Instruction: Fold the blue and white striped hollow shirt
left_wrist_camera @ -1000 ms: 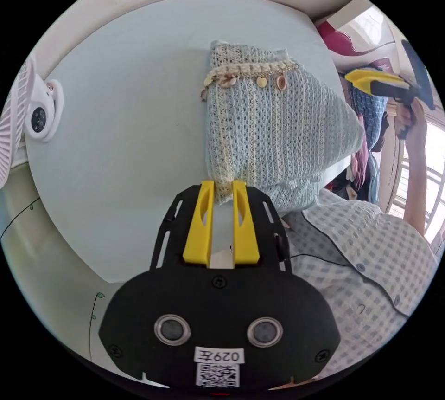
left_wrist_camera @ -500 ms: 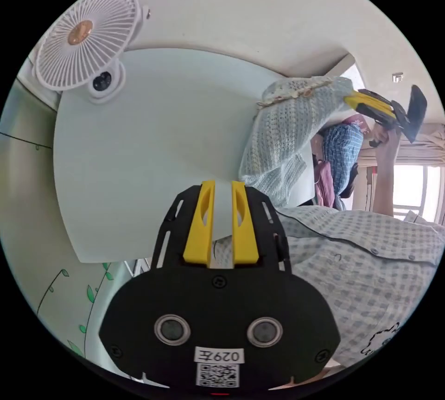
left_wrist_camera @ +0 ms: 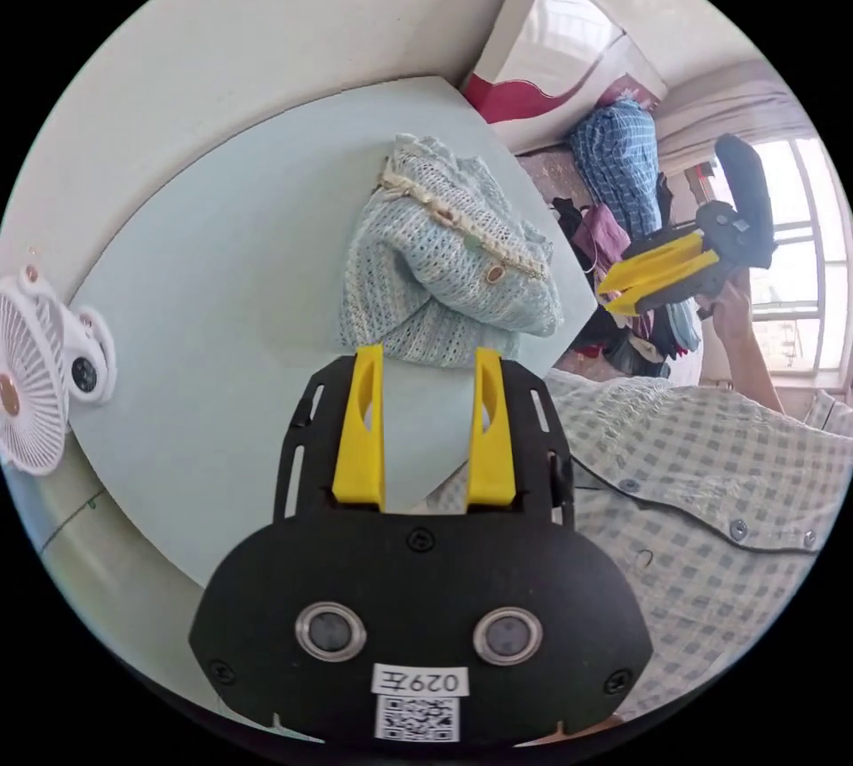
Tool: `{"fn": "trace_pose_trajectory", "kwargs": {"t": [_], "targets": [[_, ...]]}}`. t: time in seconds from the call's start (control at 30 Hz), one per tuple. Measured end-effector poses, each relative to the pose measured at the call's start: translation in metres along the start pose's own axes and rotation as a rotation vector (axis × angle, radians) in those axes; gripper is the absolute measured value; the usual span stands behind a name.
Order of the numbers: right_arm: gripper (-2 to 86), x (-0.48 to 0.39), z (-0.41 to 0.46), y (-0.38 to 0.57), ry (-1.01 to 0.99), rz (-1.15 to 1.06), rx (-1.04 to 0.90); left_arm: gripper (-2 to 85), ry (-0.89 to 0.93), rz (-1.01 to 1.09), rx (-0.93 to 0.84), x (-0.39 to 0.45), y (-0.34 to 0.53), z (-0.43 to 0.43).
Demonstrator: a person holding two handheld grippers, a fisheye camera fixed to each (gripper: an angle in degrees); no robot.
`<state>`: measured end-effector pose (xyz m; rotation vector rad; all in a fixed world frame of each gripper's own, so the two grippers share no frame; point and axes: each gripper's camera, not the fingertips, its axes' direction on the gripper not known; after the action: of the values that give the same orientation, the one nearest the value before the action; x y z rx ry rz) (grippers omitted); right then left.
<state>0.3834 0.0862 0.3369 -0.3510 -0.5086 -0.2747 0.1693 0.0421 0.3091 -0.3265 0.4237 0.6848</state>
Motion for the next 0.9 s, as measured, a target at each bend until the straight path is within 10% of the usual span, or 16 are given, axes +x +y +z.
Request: {"fn": "trace_pose_trajectory", "kwargs": {"t": [0.3,0.53,0.9], "targets": [[5.5,0.037,0.059,0.001,-0.395,0.126,0.121,13.9,0.032,0.097,0.0,0.02,-0.032,0.002],[1.0,-0.1,0.029,0.024,0.164,-0.309,0.039,13.6,0.3,-0.185,0.137,-0.072,0.023,-0.029],[0.5,-0.217,0.036,0.085,0.436,-0.719,-0.026,8.7,0.369,-0.191,-0.065,-0.074,-0.014,0.018]]}}
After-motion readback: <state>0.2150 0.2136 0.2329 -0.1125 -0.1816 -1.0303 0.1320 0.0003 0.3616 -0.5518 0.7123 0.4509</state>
